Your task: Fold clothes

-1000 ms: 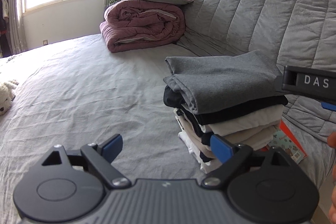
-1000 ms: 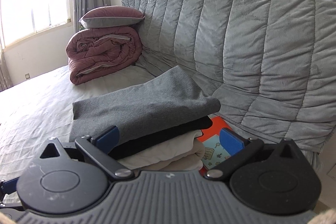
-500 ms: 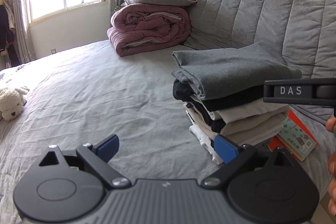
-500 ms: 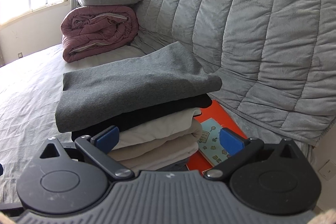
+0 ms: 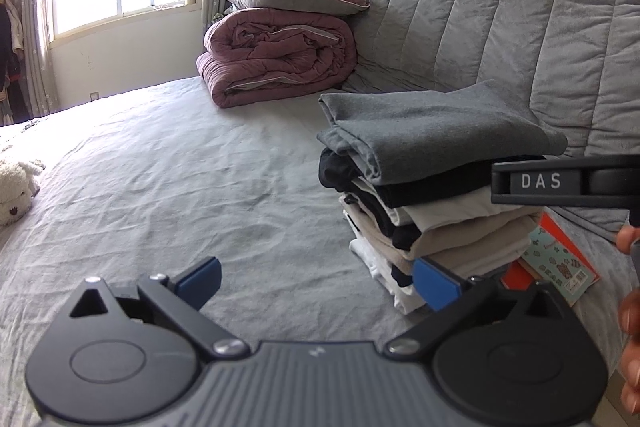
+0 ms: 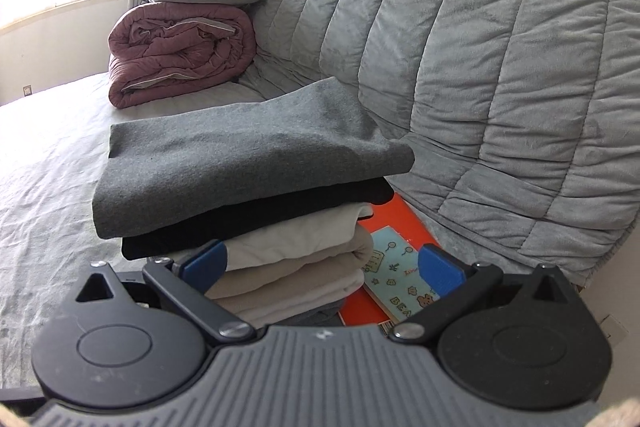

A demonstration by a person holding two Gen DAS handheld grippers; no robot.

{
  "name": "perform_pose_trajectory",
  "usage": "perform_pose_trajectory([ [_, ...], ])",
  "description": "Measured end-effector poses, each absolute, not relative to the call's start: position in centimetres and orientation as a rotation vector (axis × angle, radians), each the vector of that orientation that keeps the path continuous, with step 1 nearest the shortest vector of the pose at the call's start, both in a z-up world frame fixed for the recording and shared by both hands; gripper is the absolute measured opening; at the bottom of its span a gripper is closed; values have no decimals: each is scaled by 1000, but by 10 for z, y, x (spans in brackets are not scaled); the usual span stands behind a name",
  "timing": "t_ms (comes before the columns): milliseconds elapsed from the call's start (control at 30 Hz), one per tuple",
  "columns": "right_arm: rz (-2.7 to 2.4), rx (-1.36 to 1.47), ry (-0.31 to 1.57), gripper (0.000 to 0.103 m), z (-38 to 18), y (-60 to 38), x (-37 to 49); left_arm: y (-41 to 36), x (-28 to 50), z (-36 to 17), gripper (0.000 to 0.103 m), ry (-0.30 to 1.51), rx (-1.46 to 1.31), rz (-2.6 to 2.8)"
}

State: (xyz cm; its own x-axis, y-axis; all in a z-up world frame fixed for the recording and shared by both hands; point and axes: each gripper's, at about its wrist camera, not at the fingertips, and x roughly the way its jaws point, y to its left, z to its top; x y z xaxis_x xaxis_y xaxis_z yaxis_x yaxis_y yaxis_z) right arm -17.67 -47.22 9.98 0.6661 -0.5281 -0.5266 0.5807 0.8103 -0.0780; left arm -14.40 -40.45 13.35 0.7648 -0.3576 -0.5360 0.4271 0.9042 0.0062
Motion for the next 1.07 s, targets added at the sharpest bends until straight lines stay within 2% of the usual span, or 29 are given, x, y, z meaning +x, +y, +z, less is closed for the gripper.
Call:
perform_pose_trajectory([
  [1067, -648, 52, 542, 103, 101, -456, -168, -418, -144, 140, 102, 576, 195, -466],
])
